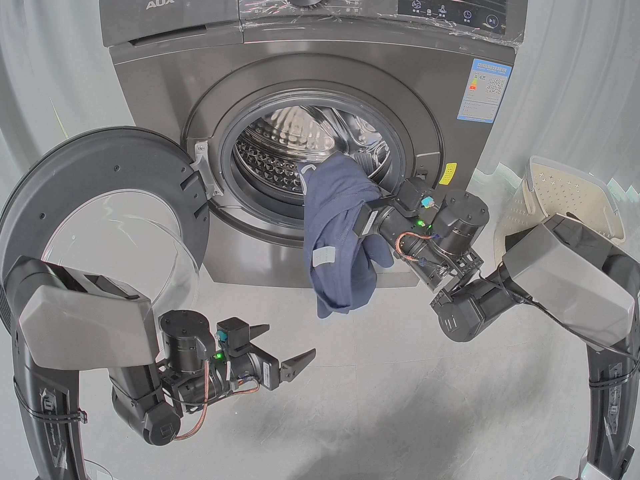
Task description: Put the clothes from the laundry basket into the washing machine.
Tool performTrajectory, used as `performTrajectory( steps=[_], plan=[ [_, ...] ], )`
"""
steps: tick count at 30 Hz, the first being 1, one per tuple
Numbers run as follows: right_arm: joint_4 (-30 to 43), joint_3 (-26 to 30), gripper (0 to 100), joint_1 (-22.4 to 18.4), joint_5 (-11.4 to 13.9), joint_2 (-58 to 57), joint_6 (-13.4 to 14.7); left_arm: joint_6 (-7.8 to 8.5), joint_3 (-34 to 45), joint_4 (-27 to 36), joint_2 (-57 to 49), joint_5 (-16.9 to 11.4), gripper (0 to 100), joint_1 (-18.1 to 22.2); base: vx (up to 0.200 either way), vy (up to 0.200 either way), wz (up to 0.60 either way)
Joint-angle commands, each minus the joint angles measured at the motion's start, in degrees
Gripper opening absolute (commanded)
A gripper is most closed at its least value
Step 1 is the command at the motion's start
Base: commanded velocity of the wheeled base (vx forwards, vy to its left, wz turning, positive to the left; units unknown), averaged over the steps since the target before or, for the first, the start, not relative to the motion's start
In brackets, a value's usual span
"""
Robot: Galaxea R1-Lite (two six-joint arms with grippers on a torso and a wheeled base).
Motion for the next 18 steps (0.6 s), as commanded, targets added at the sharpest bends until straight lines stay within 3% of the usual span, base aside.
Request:
performTrajectory(
  steps=[1,6,12,18],
  plan=[
    [-0.41,0.96,0,-0.49,0.21,0.7,-0.07,-0.65,-6.61,-0.19,1.91,2.99,100,0.8,0.0,0.0,0.0],
    [-0.5,1.58,0,-0.41,0.3,0.79,-0.07,-1.0,-11.18,-0.19,1.56,3.87,100,1.77,0.0,0.0,0.0],
    [0.29,1.05,0,1.0,-0.05,1.05,-0.25,-1.26,-16.28,-0.1,2.17,3.43,100,0.1,0.0,0.0,0.0],
    [0.73,0.52,0,2.23,-0.31,2.28,-0.42,-2.93,-24.98,-0.1,5.87,3.34,100,-1.75,0.0,0.0,0.0]
  ],
)
